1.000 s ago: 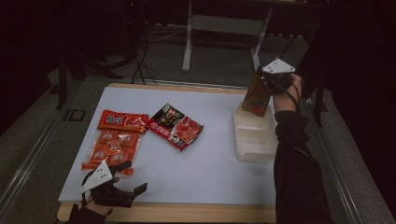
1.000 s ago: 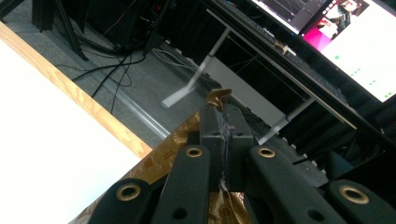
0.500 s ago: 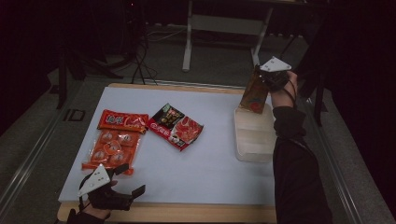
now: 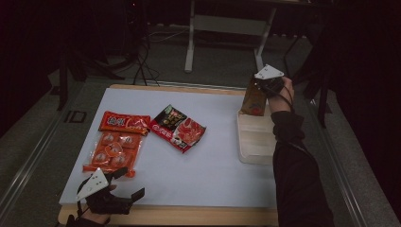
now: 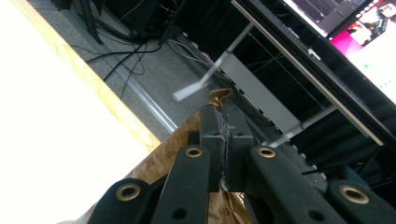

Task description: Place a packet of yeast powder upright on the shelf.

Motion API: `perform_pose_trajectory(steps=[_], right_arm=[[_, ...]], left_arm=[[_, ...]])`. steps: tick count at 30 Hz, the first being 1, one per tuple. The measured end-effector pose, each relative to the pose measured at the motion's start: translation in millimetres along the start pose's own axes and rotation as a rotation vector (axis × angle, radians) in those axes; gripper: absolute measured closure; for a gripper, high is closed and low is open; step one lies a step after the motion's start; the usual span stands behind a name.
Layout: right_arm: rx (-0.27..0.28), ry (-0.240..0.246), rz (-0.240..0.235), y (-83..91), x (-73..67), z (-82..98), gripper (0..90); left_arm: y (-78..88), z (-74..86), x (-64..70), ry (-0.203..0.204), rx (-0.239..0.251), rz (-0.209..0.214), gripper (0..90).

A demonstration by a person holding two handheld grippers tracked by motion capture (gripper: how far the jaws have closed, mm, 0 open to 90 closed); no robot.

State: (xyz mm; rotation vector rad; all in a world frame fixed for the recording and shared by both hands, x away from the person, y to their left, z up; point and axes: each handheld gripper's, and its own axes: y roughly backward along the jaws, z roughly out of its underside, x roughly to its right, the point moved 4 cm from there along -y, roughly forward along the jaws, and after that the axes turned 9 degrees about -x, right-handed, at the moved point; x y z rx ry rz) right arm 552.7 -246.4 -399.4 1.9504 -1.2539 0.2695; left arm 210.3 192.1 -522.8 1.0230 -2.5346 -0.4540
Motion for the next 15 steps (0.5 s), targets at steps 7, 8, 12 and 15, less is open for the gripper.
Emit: perform_pose_trajectory(steps=[7,8,12,15], right_arm=[[-0.039,-0.043,-0.079,1.5,-12.8,9.6,89.1],[-0.038,-0.054,-0.096,1.8,-14.3,11.4,89.0],[-0.067,-0.097,-0.166,2.2,-19.4,18.6,89.0],[-0.088,-0.125,-0.204,4.2,-21.6,22.5,88.9]], left_arm=[[-1.2,-1.2,0.1,-0.005,0.001,0.009,0.7],[-1.3,-1.4,0.1,-0.006,0.001,0.011,0.7],[-2.0,-2.3,0.9,-0.011,0.002,0.017,0.7],[-2.7,-2.9,1.4,-0.015,0.001,0.021,0.7]])
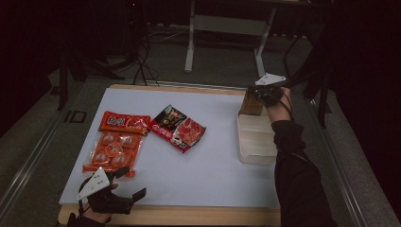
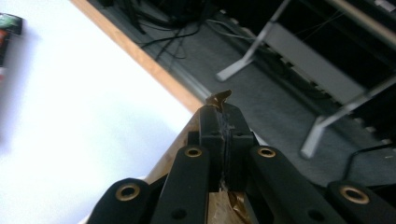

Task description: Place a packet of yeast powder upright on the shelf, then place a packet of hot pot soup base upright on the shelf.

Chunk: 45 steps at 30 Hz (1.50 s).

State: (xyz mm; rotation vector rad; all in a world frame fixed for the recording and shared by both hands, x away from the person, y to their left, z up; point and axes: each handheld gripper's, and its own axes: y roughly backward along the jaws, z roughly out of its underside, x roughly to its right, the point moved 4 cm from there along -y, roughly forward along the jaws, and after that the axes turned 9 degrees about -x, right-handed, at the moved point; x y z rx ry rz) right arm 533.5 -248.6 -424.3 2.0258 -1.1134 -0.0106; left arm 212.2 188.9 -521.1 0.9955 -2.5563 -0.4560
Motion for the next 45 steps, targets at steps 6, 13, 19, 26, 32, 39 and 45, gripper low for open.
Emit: perform_pose_trajectory(steps=[6,13,19,26,32,39,45], right_arm=[[0.015,-0.114,-0.082,5.8,1.4,7.8,87.8],[0.0,-0.095,-0.074,17.7,-1.4,1.1,69.6],[0.047,-0.174,-0.083,41.3,-5.5,-8.1,51.8],[0.127,-0.245,-0.087,76.2,-26.3,-5.9,29.3],[0.175,-0.317,-0.168,99.4,-53.1,8.0,12.5],[0.227,-0.326,-0.273,118.6,-85.0,28.1,13.5],[0.235,-0.27,-0.334,134.0,-111.8,45.8,15.0]], left_arm=[[-0.8,-0.9,-0.2,0.0,0.001,0.008,0.7],[-2.9,-2.1,0.9,0.002,0.005,0.016,0.7],[-2.8,-4.9,1.0,0.007,0.039,0.03,0.7],[-2.7,-9.6,-0.5,-0.003,0.069,0.021,1.2],[-11.1,-11.4,5.1,0.002,-0.018,0.023,2.4],[-14.7,-15.4,7.4,0.007,-0.052,0.051,2.4],[-21.7,-20.8,11.8,-0.018,-0.088,0.087,2.5]])
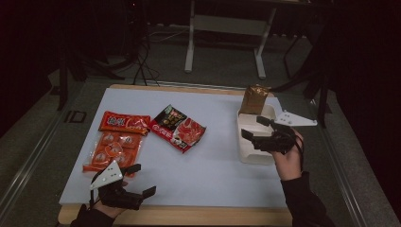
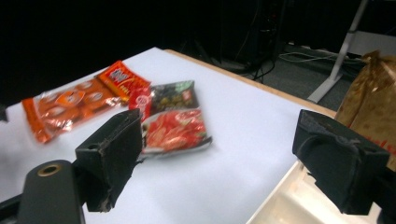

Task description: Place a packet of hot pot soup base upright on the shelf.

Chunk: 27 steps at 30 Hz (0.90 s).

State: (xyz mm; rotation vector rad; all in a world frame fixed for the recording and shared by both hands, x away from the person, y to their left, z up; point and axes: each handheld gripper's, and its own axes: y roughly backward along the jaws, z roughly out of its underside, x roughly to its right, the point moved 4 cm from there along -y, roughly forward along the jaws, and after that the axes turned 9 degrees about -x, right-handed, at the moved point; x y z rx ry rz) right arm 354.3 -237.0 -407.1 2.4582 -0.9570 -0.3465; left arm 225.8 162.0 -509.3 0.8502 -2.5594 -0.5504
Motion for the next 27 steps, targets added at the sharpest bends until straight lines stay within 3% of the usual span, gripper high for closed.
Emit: perform_pose_trajectory(steps=[3,10,13,17,21,27], right_arm=[[0.011,0.004,0.007,9.0,-10.5,6.6,13.3],[0.037,-0.006,-0.028,22.7,-34.2,22.9,12.8],[0.039,0.01,-0.026,26.2,-42.1,29.8,12.1],[0.065,0.008,-0.014,34.5,-50.5,33.9,10.6],[0.104,-0.008,-0.043,44.8,-57.9,36.4,10.6],[0.127,-0.004,-0.033,57.5,-64.3,42.0,10.8]], left_arm=[[-3.7,-3.8,1.8,-0.012,-0.027,0.016,2.7],[-10.7,-18.0,-0.5,-0.002,-0.021,0.037,2.9],[-13.0,-27.7,-1.3,-0.028,-0.022,0.021,2.9],[-17.7,-41.6,-2.2,-0.033,-0.021,0.023,3.7],[-26.5,-52.7,-3.2,-0.042,-0.057,0.031,4.9],[-43.6,-66.0,-4.9,-0.062,-0.083,0.025,14.8]])
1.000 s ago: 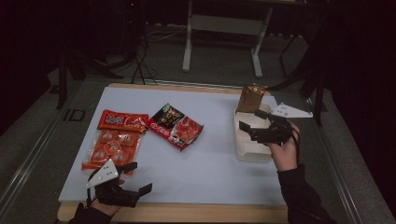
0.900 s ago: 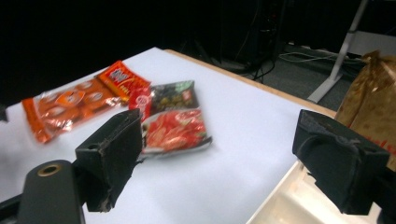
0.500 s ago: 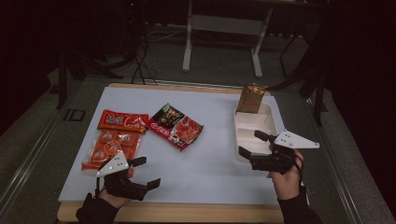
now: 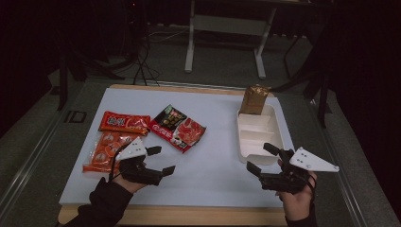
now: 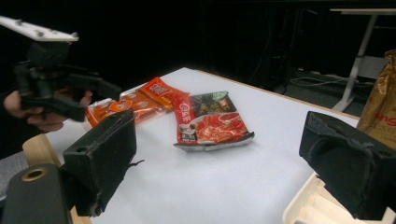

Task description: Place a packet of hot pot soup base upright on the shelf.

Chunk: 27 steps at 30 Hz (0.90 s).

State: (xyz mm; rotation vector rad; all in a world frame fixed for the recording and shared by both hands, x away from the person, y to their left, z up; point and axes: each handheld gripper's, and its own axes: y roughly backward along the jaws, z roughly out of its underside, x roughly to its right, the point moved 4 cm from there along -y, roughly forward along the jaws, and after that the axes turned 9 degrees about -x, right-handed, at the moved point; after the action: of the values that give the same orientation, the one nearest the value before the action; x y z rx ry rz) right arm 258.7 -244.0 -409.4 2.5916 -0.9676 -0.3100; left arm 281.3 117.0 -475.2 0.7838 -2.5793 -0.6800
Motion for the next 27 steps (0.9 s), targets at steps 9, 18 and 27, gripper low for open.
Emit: perform_pose_trajectory(steps=[9,18,27], right_arm=[[0.01,-0.007,0.044,0.4,5.0,7.1,13.3],[0.002,0.015,0.047,-4.2,1.5,11.9,14.9],[-0.021,0.016,0.025,-9.8,0.3,16.1,14.9]], left_arm=[[-30.1,-27.1,-10.1,-0.01,-0.014,-0.006,35.6],[-61.7,-44.6,-29.9,0.011,-0.055,-0.05,67.8],[-97.7,-54.6,-46.6,0.042,-0.12,-0.071,89.7]])
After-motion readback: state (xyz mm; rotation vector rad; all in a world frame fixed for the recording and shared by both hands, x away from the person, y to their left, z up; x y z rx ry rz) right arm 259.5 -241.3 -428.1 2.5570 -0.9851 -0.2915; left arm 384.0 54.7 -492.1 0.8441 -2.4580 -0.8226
